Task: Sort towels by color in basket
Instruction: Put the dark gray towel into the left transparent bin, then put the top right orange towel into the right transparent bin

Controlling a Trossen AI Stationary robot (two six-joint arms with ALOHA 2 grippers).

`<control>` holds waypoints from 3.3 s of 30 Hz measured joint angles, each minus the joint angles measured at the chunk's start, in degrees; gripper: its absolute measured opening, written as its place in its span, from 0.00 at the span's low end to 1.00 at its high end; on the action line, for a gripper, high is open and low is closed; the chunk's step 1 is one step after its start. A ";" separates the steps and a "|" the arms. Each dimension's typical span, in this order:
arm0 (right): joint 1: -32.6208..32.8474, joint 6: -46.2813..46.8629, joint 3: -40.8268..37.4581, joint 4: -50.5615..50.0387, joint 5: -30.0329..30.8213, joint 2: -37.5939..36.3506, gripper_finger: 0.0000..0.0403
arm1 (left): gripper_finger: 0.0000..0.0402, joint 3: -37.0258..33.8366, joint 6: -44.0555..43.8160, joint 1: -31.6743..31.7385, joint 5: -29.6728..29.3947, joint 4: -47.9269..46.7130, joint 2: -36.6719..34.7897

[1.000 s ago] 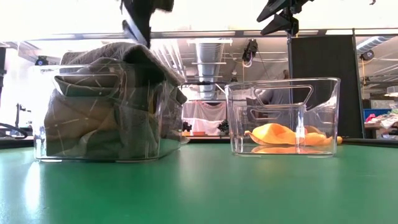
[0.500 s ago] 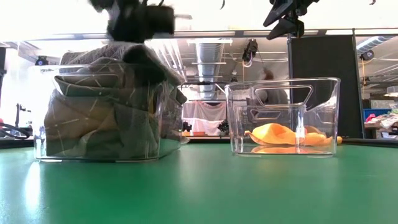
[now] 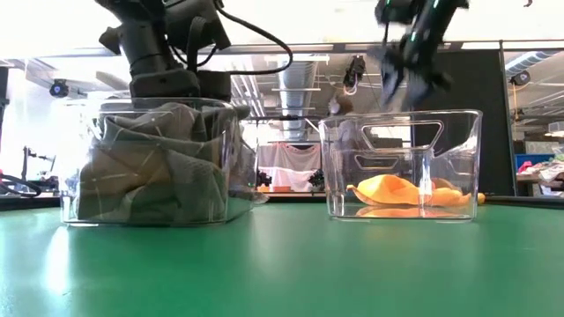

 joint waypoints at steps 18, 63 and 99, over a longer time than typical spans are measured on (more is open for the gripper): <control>-8.78 10.21 -4.39 12.74 -2.10 25.38 0.73 | 0.53 24.94 7.14 -0.96 -6.81 -22.79 -4.62; 39.07 9.69 1.40 8.66 14.32 -16.50 0.03 | 0.53 1.78 -3.95 -4.04 -12.67 6.52 -43.45; 37.54 -6.09 -8.62 14.26 7.66 15.72 0.50 | 0.53 1.74 -15.43 40.58 -12.61 -34.23 -35.52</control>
